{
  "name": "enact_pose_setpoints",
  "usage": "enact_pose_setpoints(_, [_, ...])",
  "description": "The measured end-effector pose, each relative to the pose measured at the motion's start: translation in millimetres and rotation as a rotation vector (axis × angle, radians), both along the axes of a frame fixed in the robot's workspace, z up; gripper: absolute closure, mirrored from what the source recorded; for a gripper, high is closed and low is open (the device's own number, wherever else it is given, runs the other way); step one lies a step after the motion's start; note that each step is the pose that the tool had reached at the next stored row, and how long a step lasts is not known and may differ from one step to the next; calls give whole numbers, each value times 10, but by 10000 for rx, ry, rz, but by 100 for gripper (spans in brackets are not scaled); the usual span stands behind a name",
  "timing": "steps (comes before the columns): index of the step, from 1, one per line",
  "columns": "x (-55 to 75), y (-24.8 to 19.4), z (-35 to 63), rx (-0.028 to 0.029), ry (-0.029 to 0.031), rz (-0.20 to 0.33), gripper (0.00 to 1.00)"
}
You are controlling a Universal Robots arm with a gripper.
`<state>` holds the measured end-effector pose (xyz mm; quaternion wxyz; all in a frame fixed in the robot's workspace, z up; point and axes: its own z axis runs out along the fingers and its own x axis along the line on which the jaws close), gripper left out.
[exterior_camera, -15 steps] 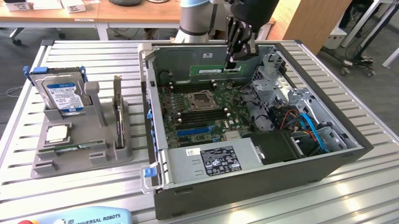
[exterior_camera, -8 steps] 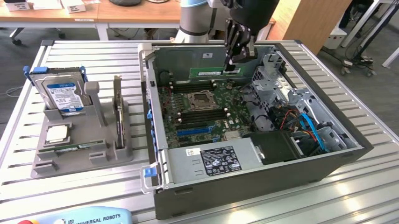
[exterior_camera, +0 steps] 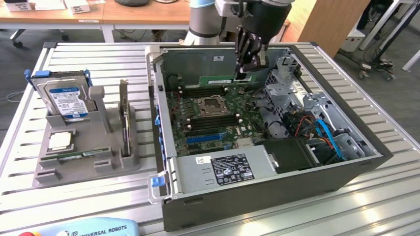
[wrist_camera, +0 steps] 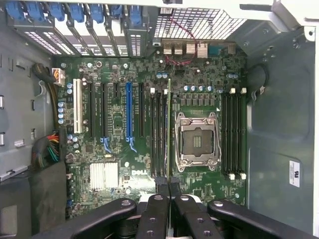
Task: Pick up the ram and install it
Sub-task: 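Insert the ram into the slot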
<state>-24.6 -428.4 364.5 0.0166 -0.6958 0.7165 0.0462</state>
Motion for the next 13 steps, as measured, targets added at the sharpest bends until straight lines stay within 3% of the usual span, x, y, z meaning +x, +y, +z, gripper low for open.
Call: enact_pose_setpoints(13, [0, 0, -237, 0, 0, 0, 88])
